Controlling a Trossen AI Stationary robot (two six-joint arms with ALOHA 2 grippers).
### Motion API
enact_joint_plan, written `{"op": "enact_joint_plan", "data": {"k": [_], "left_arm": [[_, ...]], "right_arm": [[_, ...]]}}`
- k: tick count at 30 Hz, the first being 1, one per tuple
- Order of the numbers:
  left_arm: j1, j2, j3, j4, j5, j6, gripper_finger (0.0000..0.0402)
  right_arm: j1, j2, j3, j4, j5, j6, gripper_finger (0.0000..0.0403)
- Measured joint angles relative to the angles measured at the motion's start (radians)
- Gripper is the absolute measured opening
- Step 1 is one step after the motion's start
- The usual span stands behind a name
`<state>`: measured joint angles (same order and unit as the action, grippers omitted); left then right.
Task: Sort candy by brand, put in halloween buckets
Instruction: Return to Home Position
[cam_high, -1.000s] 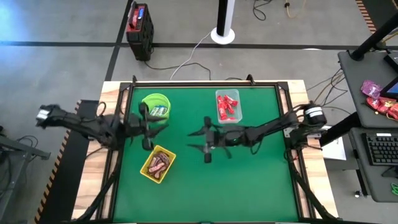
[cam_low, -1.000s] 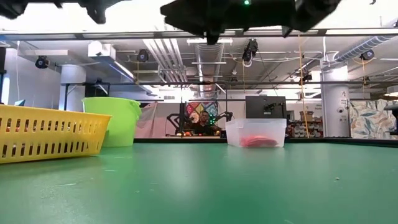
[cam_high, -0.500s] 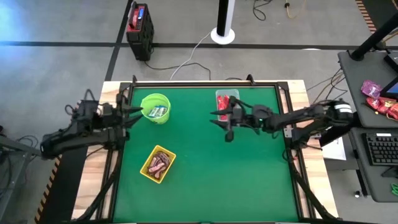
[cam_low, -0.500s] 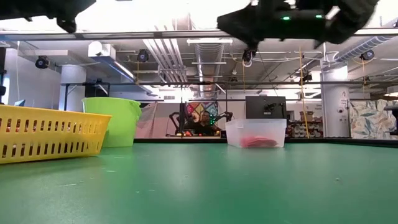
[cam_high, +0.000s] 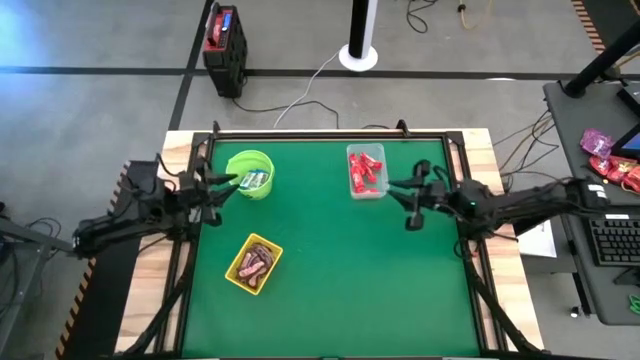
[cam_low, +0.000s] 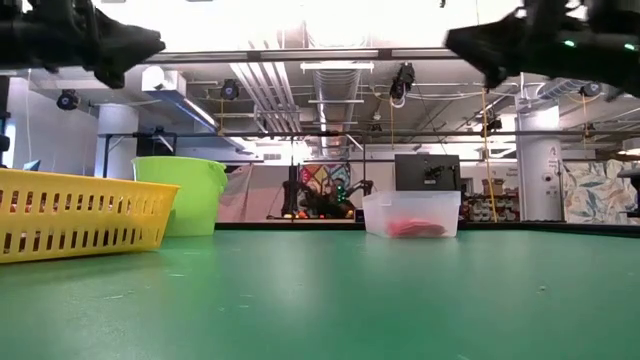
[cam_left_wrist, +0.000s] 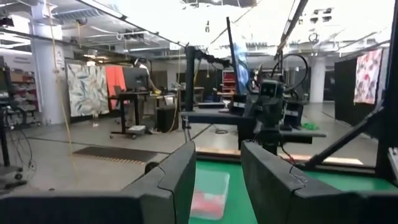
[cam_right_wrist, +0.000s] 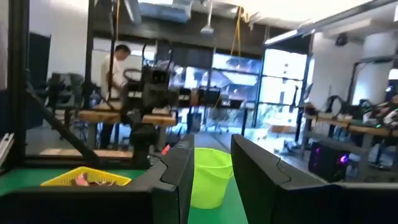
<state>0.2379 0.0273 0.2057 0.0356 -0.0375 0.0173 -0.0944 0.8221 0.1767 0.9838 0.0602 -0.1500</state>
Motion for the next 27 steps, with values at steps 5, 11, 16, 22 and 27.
{"op": "enact_joint_plan", "data": {"k": [5,11,16,22,27], "left_arm": [[0.000,-0.027,-0.056,0.008,0.001,0.004,0.0113],[0.000,-0.026,-0.162,0.067,0.000,0.027,0.0113],[0.001,-0.027,-0.191,0.181,-0.002,-0.009,0.0113],[0.001,-0.026,-0.187,0.160,0.001,-0.044,0.0113],[0.001,-0.020,-0.188,0.094,0.002,-0.115,0.0113]], "right_arm": [[0.000,-0.216,-0.138,0.004,0.018,0.007,0.0090],[0.010,-0.410,-0.164,-0.132,-0.125,0.062,0.0081],[0.033,-0.545,-0.164,-0.146,-0.152,0.082,0.0071],[0.057,-0.750,-0.165,-0.259,-0.212,0.117,0.0057],[0.064,-0.818,-0.166,-0.359,-0.253,0.150,0.0052]]}}
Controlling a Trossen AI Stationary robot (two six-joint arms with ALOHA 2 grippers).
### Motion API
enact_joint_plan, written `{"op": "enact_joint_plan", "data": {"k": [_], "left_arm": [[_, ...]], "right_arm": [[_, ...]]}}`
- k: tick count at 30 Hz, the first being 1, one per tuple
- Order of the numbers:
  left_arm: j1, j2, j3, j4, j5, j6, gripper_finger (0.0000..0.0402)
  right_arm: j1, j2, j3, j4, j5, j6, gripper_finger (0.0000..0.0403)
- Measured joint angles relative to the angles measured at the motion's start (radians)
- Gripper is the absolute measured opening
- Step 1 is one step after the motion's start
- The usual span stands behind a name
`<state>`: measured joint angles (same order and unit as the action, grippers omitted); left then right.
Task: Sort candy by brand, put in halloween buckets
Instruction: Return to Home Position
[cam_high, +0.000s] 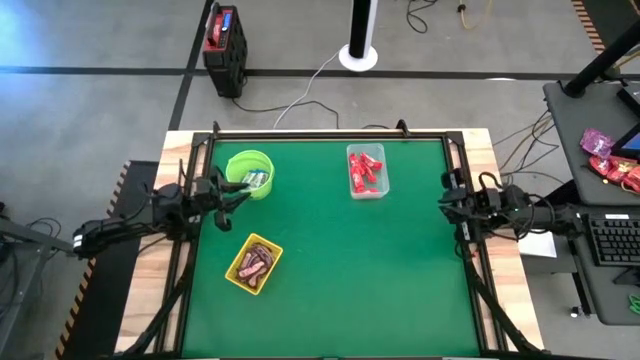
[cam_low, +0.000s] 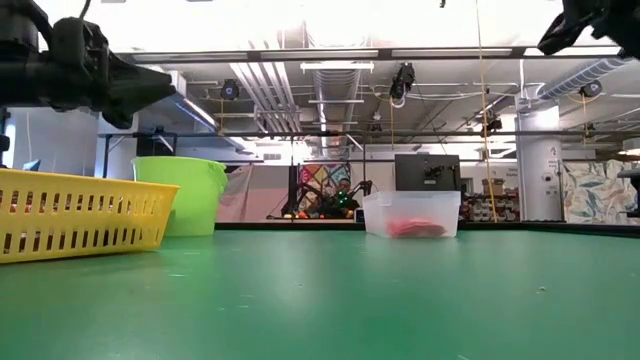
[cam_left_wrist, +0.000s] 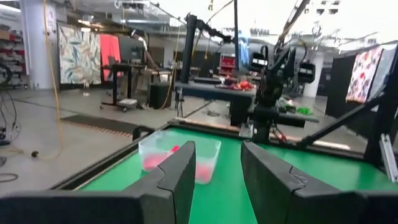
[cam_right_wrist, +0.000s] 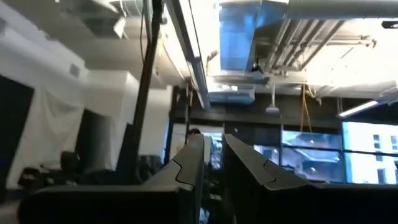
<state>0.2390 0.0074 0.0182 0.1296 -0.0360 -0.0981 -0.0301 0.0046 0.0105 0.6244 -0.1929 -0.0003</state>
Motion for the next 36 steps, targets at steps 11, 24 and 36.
{"op": "enact_joint_plan", "data": {"k": [11,24,36], "left_arm": [[0.000,0.019,0.000,-0.023,-0.005,0.003,0.0113],[0.000,0.026,0.000,-0.019,-0.005,0.003,0.0113],[0.000,0.031,0.001,-0.018,-0.008,0.004,0.0113]], "right_arm": [[-0.001,0.074,0.000,-0.182,0.036,0.028,0.0054],[-0.002,0.137,0.000,-0.499,0.045,0.006,0.0054],[-0.014,-0.003,0.000,-0.613,0.164,0.030,0.0052]]}}
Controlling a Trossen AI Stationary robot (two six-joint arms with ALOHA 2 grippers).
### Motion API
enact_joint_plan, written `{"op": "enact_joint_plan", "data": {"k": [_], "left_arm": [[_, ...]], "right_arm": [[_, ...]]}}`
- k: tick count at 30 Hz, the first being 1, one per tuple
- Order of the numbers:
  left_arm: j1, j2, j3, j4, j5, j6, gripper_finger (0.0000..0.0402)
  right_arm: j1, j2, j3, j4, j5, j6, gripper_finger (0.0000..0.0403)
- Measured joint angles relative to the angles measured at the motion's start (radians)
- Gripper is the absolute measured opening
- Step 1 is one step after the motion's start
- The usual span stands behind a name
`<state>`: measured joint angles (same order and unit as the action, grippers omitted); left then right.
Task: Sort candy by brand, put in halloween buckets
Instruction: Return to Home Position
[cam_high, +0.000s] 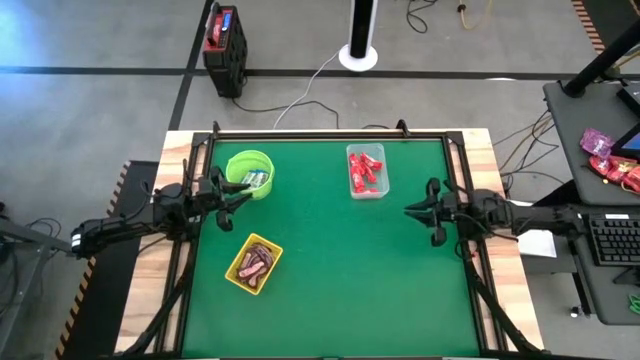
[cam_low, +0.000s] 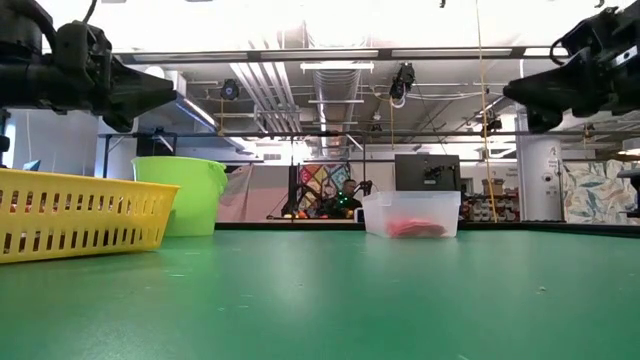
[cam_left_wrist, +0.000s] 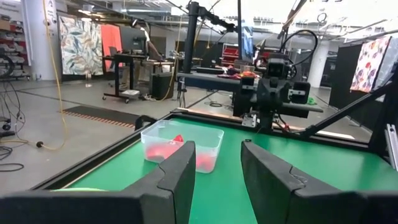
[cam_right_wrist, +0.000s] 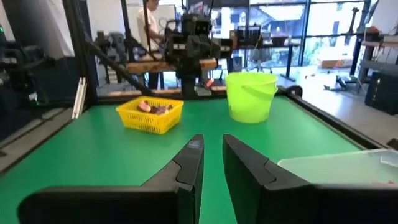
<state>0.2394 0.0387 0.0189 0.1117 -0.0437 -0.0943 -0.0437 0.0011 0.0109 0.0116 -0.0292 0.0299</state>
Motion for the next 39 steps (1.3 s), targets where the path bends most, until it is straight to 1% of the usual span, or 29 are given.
{"op": "enact_joint_plan", "data": {"k": [10,18,39], "left_arm": [[0.000,0.004,0.000,-0.002,0.000,0.000,0.0113],[0.000,0.006,0.000,-0.002,0.001,0.000,0.0113],[0.000,0.006,0.000,-0.001,0.001,0.000,0.0113]], "right_arm": [[0.000,-0.001,0.000,0.000,0.005,0.033,0.0052],[0.000,0.022,0.000,0.012,0.004,0.026,0.0052],[0.000,0.022,0.000,0.019,0.004,0.022,0.0052]]}}
